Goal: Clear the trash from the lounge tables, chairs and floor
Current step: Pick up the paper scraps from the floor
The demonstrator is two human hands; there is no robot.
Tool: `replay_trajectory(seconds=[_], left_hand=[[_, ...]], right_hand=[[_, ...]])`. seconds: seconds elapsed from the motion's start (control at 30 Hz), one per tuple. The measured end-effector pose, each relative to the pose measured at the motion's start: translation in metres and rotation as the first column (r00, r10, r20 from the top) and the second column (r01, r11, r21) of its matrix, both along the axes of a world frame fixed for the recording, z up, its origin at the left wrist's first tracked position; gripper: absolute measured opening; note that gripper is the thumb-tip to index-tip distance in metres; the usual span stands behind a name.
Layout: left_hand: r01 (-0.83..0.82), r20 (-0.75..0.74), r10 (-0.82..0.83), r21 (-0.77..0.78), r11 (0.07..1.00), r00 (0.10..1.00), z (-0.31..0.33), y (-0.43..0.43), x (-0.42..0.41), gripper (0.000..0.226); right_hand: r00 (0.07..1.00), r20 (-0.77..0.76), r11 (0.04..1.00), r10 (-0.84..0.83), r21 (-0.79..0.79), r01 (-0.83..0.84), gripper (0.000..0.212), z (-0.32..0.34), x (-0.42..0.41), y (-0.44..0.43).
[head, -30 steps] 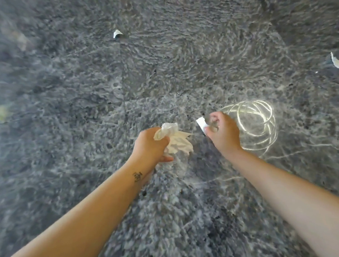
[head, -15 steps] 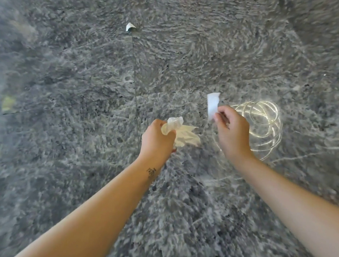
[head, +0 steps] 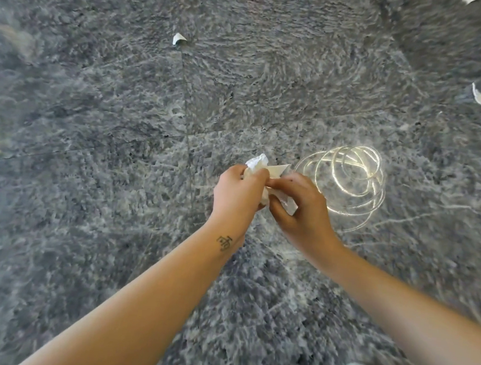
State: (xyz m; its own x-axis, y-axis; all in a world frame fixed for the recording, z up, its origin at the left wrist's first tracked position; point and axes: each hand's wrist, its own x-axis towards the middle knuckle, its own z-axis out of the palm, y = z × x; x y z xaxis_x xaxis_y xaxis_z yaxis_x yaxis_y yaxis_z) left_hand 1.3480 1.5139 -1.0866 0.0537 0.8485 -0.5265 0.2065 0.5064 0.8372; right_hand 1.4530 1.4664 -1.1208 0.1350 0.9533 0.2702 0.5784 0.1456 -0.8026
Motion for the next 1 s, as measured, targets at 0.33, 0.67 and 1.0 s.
replay_trajectory(seconds=[0.33, 0.67, 1.0], left_hand=[[-0.019, 0.01, 0.019, 0.079, 0.997, 1.0, 0.008, 0.0, 0.001, 0.017], [0.137, -0.261, -0.043, 0.353, 0.925, 0.964, 0.034, 0.008, -0.025, 0.013], [0.107, -0.281, 0.035, 0.474, 0.874, 0.959, 0.13, 0.042, -0.12, 0.017]], right_hand=[[0.987, 0.117, 0.99, 0.11, -0.103, -0.098, 0.053, 0.012, -0.001, -0.019], [0.931, 0.34, 0.991, 0.133, -0.074, -0.115, 0.055, 0.04, 0.005, -0.03], [0.96, 0.277, 0.998, -0.042, -0.039, 0.055, 0.041, 0.148, -0.017, 0.021]])
